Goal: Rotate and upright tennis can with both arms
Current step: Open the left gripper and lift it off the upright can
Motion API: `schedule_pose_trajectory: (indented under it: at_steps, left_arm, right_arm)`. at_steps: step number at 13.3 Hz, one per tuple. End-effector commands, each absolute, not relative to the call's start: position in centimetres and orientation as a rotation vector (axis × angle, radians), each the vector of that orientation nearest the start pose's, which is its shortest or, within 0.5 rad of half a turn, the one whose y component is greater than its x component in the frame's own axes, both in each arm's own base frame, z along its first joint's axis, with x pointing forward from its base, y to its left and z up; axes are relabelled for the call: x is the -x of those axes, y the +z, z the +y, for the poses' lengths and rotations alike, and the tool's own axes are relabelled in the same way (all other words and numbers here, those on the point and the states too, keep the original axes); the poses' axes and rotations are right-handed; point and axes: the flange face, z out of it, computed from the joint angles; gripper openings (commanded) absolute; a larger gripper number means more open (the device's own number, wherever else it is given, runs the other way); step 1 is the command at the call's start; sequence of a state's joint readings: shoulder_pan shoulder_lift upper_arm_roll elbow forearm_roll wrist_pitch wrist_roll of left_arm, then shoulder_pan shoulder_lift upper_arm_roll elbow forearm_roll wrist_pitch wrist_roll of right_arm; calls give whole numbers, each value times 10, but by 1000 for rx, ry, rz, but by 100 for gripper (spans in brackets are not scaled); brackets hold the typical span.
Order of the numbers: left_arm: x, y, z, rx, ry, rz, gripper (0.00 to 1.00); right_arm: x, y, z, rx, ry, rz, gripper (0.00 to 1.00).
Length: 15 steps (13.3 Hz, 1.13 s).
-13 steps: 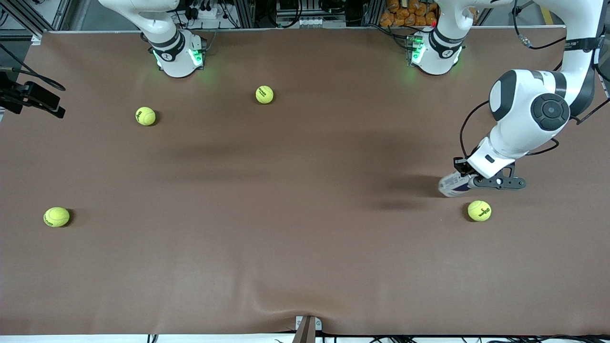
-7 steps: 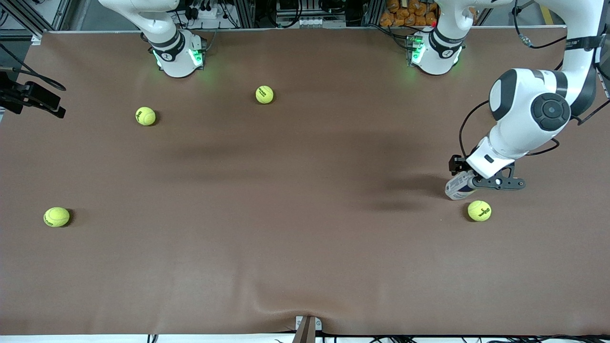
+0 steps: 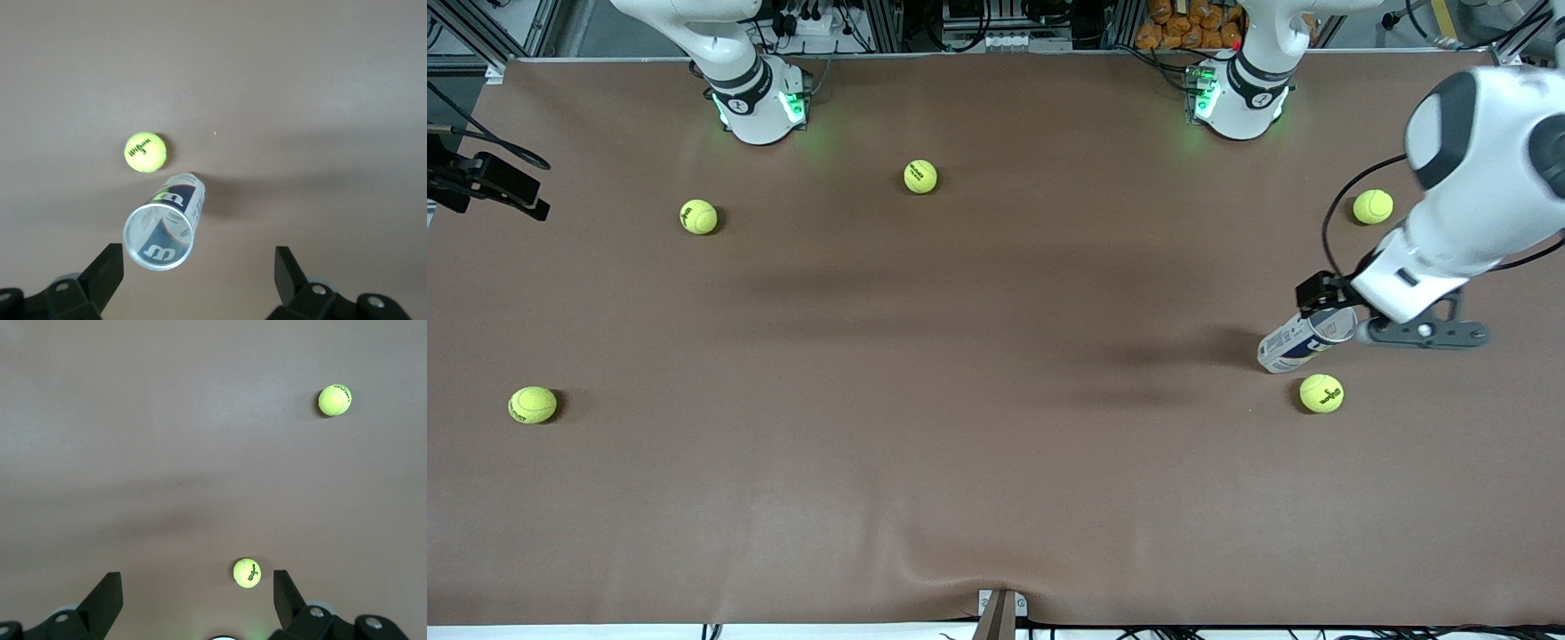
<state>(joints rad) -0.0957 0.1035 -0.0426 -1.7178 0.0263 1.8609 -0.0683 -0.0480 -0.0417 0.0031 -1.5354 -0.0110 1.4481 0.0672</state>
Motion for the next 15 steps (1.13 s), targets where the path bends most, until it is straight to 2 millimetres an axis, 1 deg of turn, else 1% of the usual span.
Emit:
schedule_pose_trajectory:
  at_steps: [1,2,3,4,5,7,8,9,10,11,12,13,15]
  left_arm:
    - [-593,588,-75,3112,-133,119,100]
    - [-587,614,-71,3110,-162,107,100]
    - [-581,633,-65,3112,-155,95,100]
    - [-576,645,-57,3112,-133,83,100]
    - [-571,655,-55,3111,-121,84,100]
    - [-553,678,-52,3110,-142,77,100]
    - [-548,681,-51,3108,-130,76,100]
    - [-547,681,-51,3100,-119,81,100]
    - [-548,678,-49,3093,-108,140,100]
    - [-554,674,-34,3099,-112,216,100]
    - [-555,677,-30,3095,-139,248,100]
    - [-551,678,-35,3105,-134,238,100]
    - [-535,674,-44,3130,-77,197,100]
  right_arm:
    - [-526,653,-24,3151,67,196,100]
    - [-526,653,-25,3151,70,198,100]
    - [-526,653,-24,3151,72,196,100]
    - [-526,653,-25,3151,72,198,100]
    - [-526,653,-24,3151,72,196,100]
    - [-526,653,-25,3151,75,198,100]
    - [-526,653,-25,3151,75,198,100]
    - [-526,653,-25,3151,75,198,100]
    - [-526,653,-25,3151,75,198,100]
    - [-526,653,-25,3151,72,198,100]
    - [-526,653,-24,3151,75,196,100]
    - [-526,653,-25,3151,75,198,100]
    - [-526,653,-28,3150,72,208,100]
